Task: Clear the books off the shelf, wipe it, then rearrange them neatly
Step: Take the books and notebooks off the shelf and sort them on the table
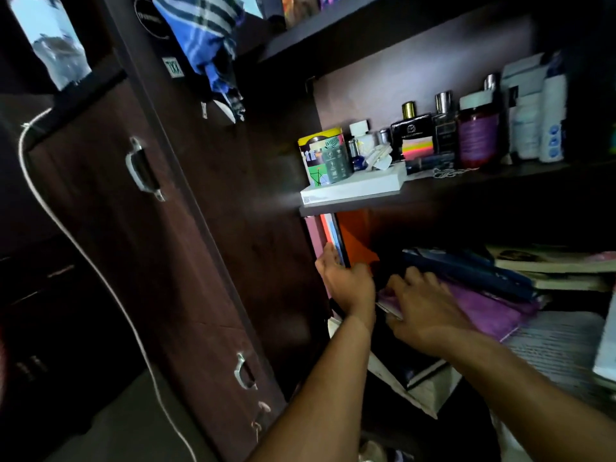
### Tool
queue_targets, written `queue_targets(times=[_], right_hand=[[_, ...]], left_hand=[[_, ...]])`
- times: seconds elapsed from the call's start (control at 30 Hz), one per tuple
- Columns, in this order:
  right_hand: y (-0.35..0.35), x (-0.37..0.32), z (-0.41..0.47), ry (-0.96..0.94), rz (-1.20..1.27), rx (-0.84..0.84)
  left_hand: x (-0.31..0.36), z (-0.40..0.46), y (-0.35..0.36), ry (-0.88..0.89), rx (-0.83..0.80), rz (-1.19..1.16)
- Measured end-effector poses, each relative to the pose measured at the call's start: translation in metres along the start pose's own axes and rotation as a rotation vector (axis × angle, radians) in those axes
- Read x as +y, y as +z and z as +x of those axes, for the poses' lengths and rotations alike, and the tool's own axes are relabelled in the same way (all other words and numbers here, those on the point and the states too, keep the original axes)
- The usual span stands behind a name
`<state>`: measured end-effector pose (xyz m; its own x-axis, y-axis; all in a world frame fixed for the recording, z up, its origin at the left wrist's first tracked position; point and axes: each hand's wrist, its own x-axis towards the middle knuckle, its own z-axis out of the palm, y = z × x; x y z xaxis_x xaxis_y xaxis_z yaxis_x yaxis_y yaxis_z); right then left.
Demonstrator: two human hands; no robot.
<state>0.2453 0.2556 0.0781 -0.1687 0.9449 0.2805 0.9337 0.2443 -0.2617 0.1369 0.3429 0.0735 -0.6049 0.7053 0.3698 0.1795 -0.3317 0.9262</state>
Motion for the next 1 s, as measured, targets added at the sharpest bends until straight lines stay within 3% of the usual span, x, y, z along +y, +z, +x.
queue_targets(times=[0.2,0.33,0.43,0.57,0.7,0.87,1.0], right_hand=[[0.0,0.0,-0.003,0.013,0.019,0.002],[0.006,0.001,-0.001,0.028,0.017,-0.059],[0.006,0.006,0.001,0.017,0.059,-0.114],[0.007,0.009,0.002,0.006,0.111,-0.115],[0.012,0.012,0.003,-0.003,0.131,-0.105],[0.012,0.012,0.005,0.006,0.126,-0.137],[0.014,0.015,0.005,0.024,0.184,-0.121]], left_hand=[[0.007,0.004,0.0,-0.008,0.014,0.076],[0.002,-0.002,0.005,0.139,-0.076,0.366],[-0.001,-0.009,0.011,0.244,-0.086,0.425],[0.001,-0.006,0.008,0.223,-0.108,0.413],[0.007,-0.002,0.009,0.231,-0.025,0.386],[0.03,0.021,0.024,0.044,0.116,0.295],[0.017,0.01,0.051,0.183,0.015,0.543]])
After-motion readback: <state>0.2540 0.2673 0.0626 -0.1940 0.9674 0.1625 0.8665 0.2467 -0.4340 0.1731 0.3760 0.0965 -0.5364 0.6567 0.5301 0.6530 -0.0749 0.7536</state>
